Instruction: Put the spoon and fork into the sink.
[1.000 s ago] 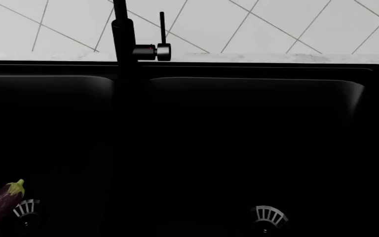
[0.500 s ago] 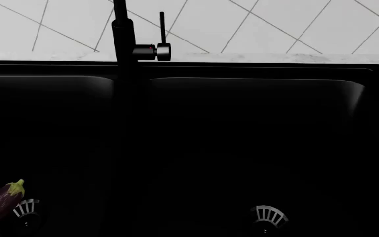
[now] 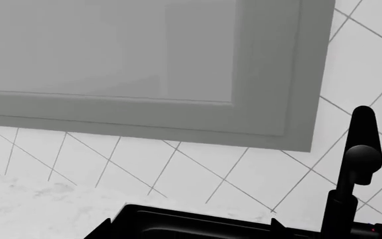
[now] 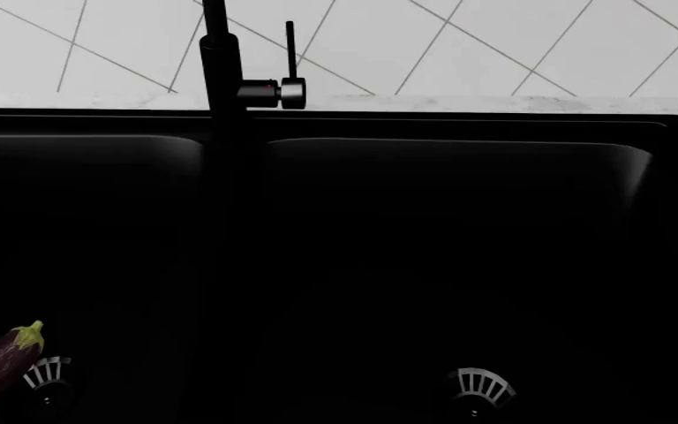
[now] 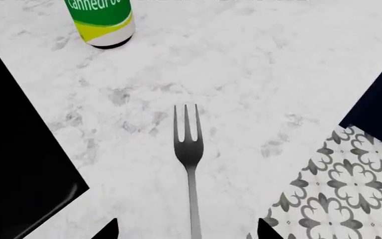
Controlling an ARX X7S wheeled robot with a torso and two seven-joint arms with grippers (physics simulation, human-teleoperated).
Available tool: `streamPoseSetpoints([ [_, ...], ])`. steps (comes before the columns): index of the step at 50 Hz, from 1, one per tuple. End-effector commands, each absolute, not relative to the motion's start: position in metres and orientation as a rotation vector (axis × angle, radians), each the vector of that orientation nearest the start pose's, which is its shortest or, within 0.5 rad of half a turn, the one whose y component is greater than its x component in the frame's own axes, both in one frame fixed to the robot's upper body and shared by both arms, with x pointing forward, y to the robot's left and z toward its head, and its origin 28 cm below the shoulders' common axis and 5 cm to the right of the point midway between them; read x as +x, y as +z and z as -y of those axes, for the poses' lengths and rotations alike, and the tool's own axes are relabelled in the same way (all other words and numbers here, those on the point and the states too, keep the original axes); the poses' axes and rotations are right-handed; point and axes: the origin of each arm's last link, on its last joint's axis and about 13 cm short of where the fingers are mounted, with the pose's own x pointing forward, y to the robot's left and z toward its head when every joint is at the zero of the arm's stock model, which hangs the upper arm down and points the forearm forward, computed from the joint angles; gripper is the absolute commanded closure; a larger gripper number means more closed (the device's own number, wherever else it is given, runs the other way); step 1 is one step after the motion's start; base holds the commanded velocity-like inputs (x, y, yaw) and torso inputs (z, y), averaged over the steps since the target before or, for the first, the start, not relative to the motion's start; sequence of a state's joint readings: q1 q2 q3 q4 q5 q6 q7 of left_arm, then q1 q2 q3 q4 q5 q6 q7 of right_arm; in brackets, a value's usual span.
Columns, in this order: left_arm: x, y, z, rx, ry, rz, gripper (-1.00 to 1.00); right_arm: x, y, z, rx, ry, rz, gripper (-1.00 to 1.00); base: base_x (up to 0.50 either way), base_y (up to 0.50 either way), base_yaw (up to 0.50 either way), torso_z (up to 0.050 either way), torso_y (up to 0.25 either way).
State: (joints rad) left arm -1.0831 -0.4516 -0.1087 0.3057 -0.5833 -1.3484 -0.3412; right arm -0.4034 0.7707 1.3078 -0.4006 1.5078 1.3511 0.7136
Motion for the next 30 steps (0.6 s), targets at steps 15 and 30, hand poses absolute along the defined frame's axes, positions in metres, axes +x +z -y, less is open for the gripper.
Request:
streamPoseSetpoints([
  [15,0.287,0.305,-0.297,-0.007,0.209,0.050,-1.00,0.067,0.160,0.314,0.285,-0.742,-0.580,1.00,0.00,0.00,0.00,-0.001,0.000],
  [30,0.287,0.305,-0.298,-0.014,0.204,0.051,-1.00,0.067,0.178,0.310,0.219,-0.709,-0.532,1.00,0.00,0.00,0.00,-0.001,0.000],
])
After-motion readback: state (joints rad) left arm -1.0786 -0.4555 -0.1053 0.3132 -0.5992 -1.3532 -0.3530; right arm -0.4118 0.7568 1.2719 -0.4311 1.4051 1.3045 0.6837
